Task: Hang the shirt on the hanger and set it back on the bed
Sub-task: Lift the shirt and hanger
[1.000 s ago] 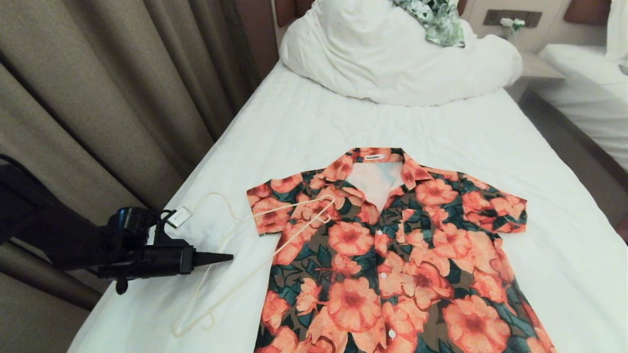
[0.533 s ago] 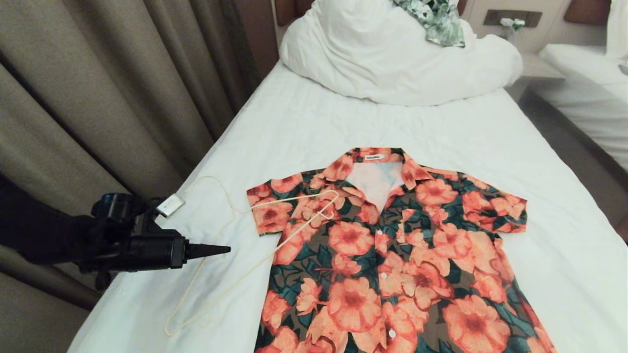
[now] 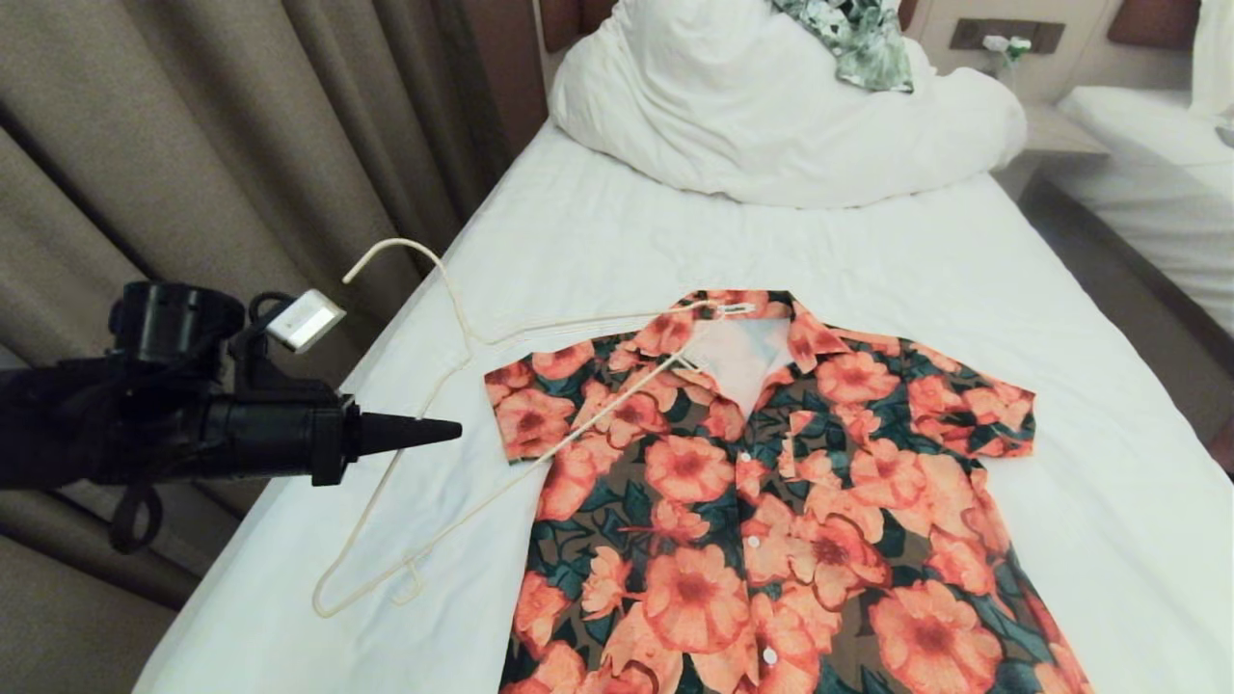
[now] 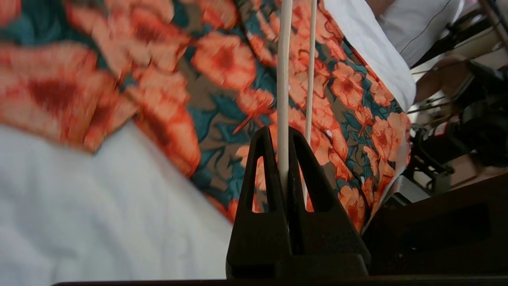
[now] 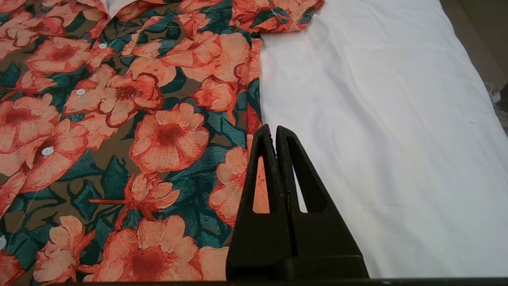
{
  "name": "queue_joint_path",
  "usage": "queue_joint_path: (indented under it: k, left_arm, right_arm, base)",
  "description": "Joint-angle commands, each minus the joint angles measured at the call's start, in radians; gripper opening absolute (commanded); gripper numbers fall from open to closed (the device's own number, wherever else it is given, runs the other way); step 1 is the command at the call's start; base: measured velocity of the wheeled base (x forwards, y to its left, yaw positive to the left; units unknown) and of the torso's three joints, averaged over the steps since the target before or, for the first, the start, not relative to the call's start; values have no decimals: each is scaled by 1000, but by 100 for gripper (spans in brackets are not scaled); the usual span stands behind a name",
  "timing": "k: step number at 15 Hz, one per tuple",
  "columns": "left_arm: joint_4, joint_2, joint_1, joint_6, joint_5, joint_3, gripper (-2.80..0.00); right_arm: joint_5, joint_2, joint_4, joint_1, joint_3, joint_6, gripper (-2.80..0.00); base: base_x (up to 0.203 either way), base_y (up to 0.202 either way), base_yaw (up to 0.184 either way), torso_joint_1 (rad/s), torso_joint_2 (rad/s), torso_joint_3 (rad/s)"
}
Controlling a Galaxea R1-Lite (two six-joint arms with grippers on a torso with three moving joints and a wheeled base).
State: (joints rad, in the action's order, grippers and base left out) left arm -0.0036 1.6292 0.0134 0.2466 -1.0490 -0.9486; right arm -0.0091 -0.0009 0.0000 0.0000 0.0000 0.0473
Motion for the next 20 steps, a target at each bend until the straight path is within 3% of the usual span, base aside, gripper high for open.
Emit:
queue_joint_path:
  k: [1,5,11,17,18,20]
  left_arm:
    - [1,-135,-71,1,34,0,-280]
    - [-2,-203,-199,10,231,50,-280]
    - [0,-317,-216,43,239,64,-280]
    - [-4,-342,-269,42,266,29,-280]
    - [-4,-341,-304,43,274,33,-280]
    - [-9,-323,-359,42,367,37,-280]
  right_arm:
    - [0,-1,0,0,0,0,-280]
    - [0,-1,0,0,0,0,-280]
    - [0,-1,0,0,0,0,-280]
    - [0,-1,0,0,0,0,-280]
    - [0,-1,-2,0,0,-1,-280]
    - [6,-1,0,0,0,-32,-280]
  base:
    - [0,0,0,0,0,0]
    - [0,0,0,0,0,0]
    - [0,0,0,0,0,0]
    - [0,0,0,0,0,0]
    - [0,0,0,0,0,0]
    - [0,0,0,0,0,0]
